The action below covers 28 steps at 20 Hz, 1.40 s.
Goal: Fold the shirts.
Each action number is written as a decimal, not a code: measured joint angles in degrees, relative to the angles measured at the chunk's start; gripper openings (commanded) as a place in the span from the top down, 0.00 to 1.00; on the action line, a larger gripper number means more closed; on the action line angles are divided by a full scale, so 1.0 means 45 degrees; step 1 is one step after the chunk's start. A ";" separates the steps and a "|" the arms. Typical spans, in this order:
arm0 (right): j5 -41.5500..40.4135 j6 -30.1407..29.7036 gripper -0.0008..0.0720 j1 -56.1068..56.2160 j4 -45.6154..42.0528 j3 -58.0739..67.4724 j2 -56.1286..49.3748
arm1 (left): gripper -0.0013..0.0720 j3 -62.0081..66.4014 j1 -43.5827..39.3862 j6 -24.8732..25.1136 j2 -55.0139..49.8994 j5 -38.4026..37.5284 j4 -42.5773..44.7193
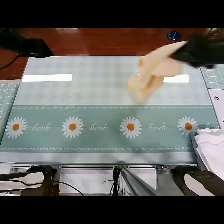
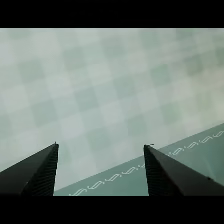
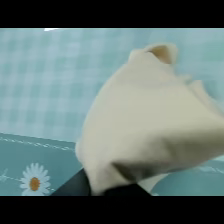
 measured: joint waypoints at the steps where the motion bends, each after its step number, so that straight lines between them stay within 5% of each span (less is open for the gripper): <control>1: 0.0811 0.0228 0.96 -0.0539 -0.0359 0.0355 0.0223 | 0.13 0.0000 -0.0170 0.0000 0.0005 0.0000 -0.0058; 9: 0.5484 0.0646 0.96 -0.6033 -0.2297 0.1258 0.1375 | 0.13 0.0000 -0.0889 0.0005 0.0015 -0.0155 -0.0359; 21: 0.5547 0.1506 0.96 -1.0025 -0.4313 -0.2540 0.3079 | 0.13 0.0000 0.0461 0.0253 0.0015 -0.0044 -0.0481; 28: 0.5464 -0.0457 0.96 -1.2900 -0.7820 -0.5746 0.3400 | 0.13 0.0000 0.1642 0.0316 0.0015 0.0306 -0.0481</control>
